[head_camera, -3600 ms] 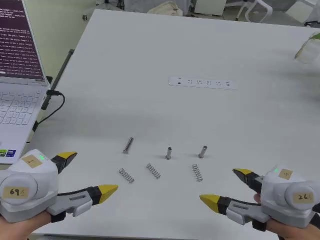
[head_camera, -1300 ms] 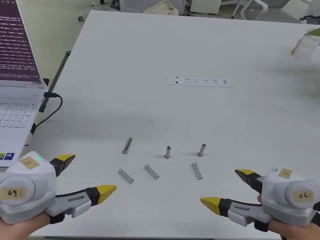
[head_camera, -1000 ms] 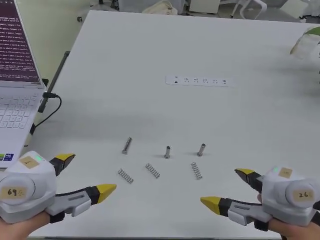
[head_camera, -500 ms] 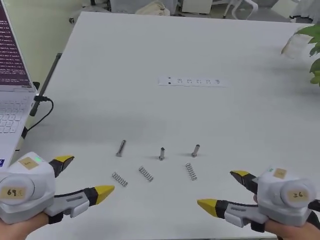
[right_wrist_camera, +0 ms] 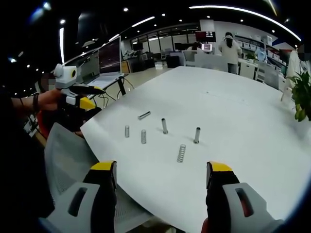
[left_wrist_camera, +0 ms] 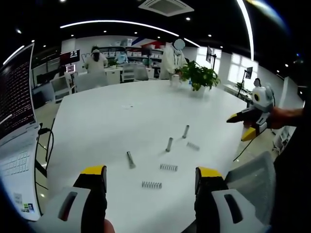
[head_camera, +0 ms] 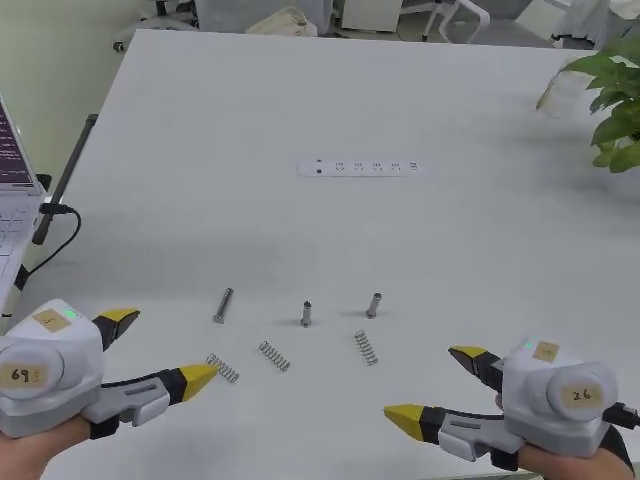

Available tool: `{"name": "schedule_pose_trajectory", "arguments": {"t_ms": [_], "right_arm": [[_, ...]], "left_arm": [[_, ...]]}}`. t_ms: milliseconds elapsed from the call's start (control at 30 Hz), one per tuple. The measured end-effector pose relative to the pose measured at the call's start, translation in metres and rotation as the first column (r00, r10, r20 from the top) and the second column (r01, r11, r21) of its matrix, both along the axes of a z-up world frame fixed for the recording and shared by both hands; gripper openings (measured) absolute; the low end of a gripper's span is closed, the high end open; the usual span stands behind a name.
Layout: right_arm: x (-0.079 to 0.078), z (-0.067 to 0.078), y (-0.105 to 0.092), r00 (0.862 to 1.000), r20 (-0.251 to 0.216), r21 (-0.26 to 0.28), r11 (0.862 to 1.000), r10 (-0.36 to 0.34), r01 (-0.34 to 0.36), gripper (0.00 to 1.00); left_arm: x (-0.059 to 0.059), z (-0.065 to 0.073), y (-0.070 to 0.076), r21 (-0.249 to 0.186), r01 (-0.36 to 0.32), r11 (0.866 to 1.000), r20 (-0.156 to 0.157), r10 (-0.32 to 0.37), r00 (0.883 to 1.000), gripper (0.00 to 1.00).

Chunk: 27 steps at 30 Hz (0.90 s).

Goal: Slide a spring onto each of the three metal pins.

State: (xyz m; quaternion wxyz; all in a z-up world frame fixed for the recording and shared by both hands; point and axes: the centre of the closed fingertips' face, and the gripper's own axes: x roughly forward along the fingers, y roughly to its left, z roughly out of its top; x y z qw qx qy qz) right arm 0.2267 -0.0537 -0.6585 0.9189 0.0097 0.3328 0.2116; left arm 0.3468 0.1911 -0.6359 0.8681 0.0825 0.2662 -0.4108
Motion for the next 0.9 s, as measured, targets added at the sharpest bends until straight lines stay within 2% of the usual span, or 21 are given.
{"name": "schedule_pose_trajectory", "arguments": {"t_ms": [100,233,433,700,900], "right_arm": [[-0.001,-0.001,-0.001,1.0,-0.001,0.004,1.0,-0.007,0.007,0.74],[-0.004,-0.003,0.001,1.0,-0.01,0.007,1.0,0.0,0.0,0.74],[-0.004,-0.003,0.003,1.0,-0.012,0.005,1.0,0.009,-0.009,0.74],[-0.001,-0.002,0.004,1.0,-0.012,0.004,1.0,0.016,-0.016,0.74],[-0.001,-0.001,0.004,1.0,-0.011,0.0,1.0,0.021,-0.021,0.74]], "left_arm": [[0.003,-0.001,-0.001,-0.002,0.0,1.0,0.001,0.0,1.0,0.71],[0.009,-0.011,0.0,0.012,0.011,1.0,-0.005,-0.011,1.0,0.7],[0.016,-0.018,0.0,0.018,0.015,1.0,-0.012,-0.015,1.0,0.7],[0.023,-0.023,-0.008,0.011,0.023,1.0,-0.017,-0.023,1.0,0.7],[0.026,-0.025,-0.015,0.024,0.046,0.999,-0.019,-0.045,0.999,0.69]]}}
